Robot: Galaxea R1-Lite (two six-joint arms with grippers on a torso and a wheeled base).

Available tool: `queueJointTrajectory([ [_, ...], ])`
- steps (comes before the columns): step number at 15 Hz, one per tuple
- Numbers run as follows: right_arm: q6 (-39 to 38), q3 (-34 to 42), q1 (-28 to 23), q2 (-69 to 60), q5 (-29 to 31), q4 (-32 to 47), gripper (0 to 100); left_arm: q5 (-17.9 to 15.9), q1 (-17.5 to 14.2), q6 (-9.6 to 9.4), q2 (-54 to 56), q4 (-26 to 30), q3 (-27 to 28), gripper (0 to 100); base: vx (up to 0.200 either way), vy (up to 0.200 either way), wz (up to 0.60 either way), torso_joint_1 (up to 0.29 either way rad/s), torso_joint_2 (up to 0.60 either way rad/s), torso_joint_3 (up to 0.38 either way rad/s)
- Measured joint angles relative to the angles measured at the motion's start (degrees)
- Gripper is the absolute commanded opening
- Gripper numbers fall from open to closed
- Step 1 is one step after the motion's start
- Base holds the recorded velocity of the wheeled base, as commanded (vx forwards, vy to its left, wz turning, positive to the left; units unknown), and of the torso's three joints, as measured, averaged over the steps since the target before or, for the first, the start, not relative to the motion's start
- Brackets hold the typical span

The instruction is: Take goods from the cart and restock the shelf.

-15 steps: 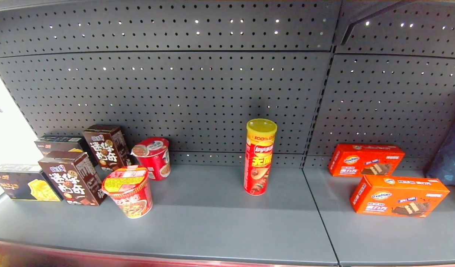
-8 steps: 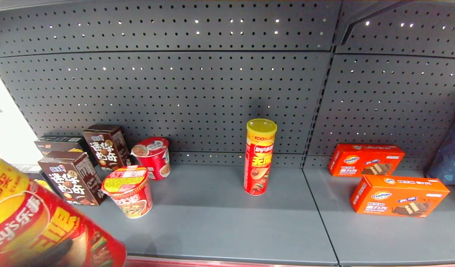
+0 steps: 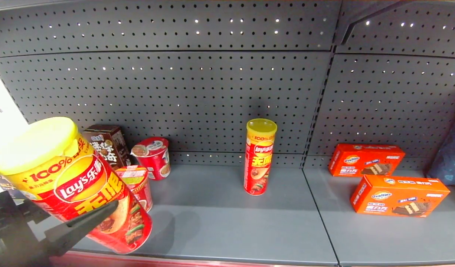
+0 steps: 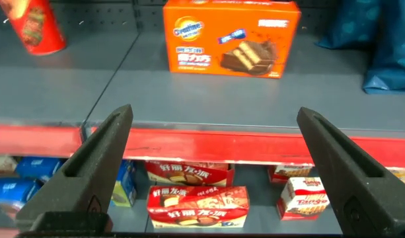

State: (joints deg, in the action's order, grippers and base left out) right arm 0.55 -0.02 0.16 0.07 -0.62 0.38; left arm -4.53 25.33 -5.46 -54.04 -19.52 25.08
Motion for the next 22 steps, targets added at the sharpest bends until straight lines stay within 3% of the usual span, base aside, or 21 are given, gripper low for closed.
queueJointTrajectory([
  [4, 2.9, -0.1, 0.6, 0.8, -2.7, -0.1, 100, 3.1, 0.3, -0.59, -1.1, 0.4, 1.9, 0, 0.000, 0.000, 0.00, 0.000, 0.00, 0.000],
  [7, 0.1, -1.1, 0.9, 2.1, -3.6, -0.8, 100, 2.4, 0.3, -0.39, -1.5, 0.6, 2.7, 0, 0.000, 0.000, 0.00, 0.000, 0.00, 0.000],
  [9, -3.0, -5.9, 2.1, 5.4, -4.0, -2.2, 100, 0.8, 0.4, -0.33, -3.0, 0.1, 4.7, 0, 0.000, 0.000, 0.00, 0.000, 0.00, 0.000],
  [13, 2.6, -16.3, 9.2, 25.2, -7.3, -5.2, 100, -0.3, 0.5, -1.18, -8.6, -4.5, 8.6, 0, 0.000, 0.000, 0.00, 0.000, 0.00, 0.000],
  [17, 5.5, -26.8, 18.2, 47.6, -11.2, -15.4, 100, -0.3, 0.5, -0.91, -11.6, -4.6, 8.6, 0, 0.000, 0.000, 0.00, 0.000, 0.00, 0.000],
  [22, 7.7, -39.3, 21.4, 70.4, -20.2, -27.1, 100, -0.7, 1.8, -0.85, -14.0, -5.2, 8.8, 0, 0.000, 0.000, 0.00, 0.000, 0.00, 0.000],
])
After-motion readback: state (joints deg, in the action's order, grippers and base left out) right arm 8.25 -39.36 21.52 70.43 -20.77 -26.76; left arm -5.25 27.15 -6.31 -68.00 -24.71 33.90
